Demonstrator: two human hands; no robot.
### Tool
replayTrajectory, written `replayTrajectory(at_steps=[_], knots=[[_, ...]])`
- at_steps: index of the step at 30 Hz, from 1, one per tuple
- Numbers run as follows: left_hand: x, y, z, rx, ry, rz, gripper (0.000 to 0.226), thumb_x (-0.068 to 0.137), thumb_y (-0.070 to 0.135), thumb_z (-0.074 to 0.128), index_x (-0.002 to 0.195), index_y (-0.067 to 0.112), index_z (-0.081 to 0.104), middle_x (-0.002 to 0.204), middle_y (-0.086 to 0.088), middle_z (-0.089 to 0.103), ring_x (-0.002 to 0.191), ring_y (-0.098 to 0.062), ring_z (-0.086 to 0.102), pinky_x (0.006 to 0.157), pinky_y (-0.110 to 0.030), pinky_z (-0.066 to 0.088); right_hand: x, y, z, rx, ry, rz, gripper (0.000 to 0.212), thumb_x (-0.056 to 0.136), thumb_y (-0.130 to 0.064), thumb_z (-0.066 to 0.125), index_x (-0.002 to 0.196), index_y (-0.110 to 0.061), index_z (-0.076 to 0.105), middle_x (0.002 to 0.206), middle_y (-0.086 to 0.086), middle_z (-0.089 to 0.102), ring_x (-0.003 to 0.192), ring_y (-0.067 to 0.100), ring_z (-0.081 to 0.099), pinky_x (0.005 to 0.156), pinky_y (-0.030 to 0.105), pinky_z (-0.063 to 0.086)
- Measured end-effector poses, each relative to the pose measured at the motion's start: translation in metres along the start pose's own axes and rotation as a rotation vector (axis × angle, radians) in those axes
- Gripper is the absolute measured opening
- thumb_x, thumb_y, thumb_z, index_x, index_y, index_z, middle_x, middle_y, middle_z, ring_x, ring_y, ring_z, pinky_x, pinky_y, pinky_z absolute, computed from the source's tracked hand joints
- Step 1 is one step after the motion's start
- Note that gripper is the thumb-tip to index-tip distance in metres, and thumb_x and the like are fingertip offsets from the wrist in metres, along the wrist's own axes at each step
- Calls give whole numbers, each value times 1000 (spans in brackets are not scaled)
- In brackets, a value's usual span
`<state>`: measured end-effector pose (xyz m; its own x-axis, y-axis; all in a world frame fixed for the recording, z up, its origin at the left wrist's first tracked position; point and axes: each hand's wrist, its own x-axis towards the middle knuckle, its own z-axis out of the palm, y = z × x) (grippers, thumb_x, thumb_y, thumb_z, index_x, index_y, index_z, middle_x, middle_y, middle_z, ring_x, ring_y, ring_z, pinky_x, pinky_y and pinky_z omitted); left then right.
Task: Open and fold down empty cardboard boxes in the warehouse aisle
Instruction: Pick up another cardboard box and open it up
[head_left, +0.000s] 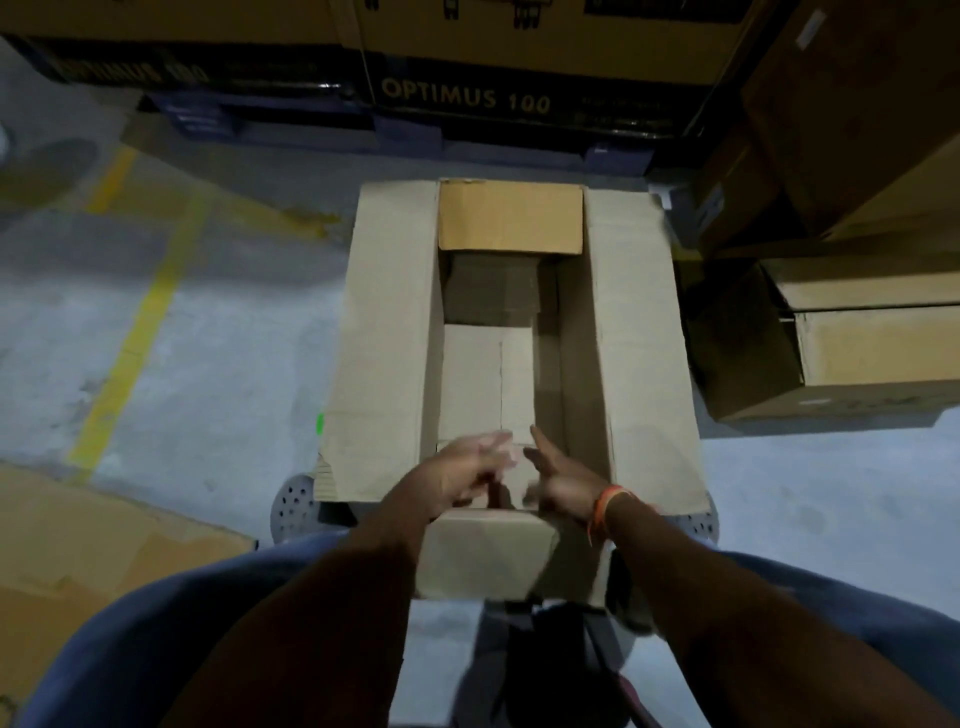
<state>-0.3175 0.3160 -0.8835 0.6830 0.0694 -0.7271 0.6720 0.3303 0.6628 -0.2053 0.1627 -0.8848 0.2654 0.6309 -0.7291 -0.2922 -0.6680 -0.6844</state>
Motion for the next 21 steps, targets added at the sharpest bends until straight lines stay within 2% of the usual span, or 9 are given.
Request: replayTrajectory(at_steps=[1,3,5,6,9,13,16,19,21], knots=[[5,9,2,-320,62,54,65,82,41,77,141,24,54,137,-8,64,118,-20,62,113,-38,41,2,-13,3,365,72,-48,112,70,-7,65,161,-26,3,164,10,25,147,26,33,98,26,45],[15,28,7,-781,134,154,71,84,47,69,145,17,49,142,-11,61,128,-26,59,118,-43,36,11,-40,3,970,172,-120,85,81,-13,57,158,-19,23,158,13,39,144,27,38,115,36,34],[31,45,12,-1012,142,190,74,90,51,61,148,9,44,146,-18,56,134,-32,54,120,-46,34,25,-63,-6,1305,195,-152,55,95,-23,48,149,-11,42,148,17,51,139,30,45,121,43,29],[39,53,16,-1071,149,190,75,93,52,58,149,5,42,147,-20,53,136,-33,52,119,-46,35,31,-73,-11,1389,189,-166,52,97,-28,48,145,-9,46,144,18,54,137,31,48,121,44,29],[70,79,20,-1204,169,215,77,97,52,54,151,0,38,149,-22,50,136,-32,51,111,-43,42,57,-92,-29,1508,155,-219,63,96,-42,51,147,-7,43,142,20,56,135,33,50,120,45,31],[128,122,4,-1305,98,272,82,96,52,56,154,-1,33,145,-23,54,135,-34,51,118,-45,36,110,-115,-63,1634,195,-303,73,97,-50,49,153,-5,34,149,22,47,138,36,46,119,48,32],[164,150,-19,-1366,75,295,89,95,51,59,158,2,22,150,-25,47,140,-37,45,120,-48,33,152,-139,-87,1624,233,-328,81,98,-52,47,159,-8,18,158,20,34,145,35,37,120,47,30],[188,181,-40,-1354,117,320,91,96,50,57,163,12,9,163,-20,29,150,-37,30,122,-51,26,181,-169,-110,1601,257,-325,92,94,-59,49,161,-15,4,167,12,15,153,30,19,123,47,20],[194,199,-46,-1279,198,326,86,95,49,58,163,17,16,165,-15,27,151,-35,27,121,-51,26,188,-182,-123,1575,307,-328,92,91,-61,51,162,-20,8,168,9,11,154,28,13,124,48,16]])
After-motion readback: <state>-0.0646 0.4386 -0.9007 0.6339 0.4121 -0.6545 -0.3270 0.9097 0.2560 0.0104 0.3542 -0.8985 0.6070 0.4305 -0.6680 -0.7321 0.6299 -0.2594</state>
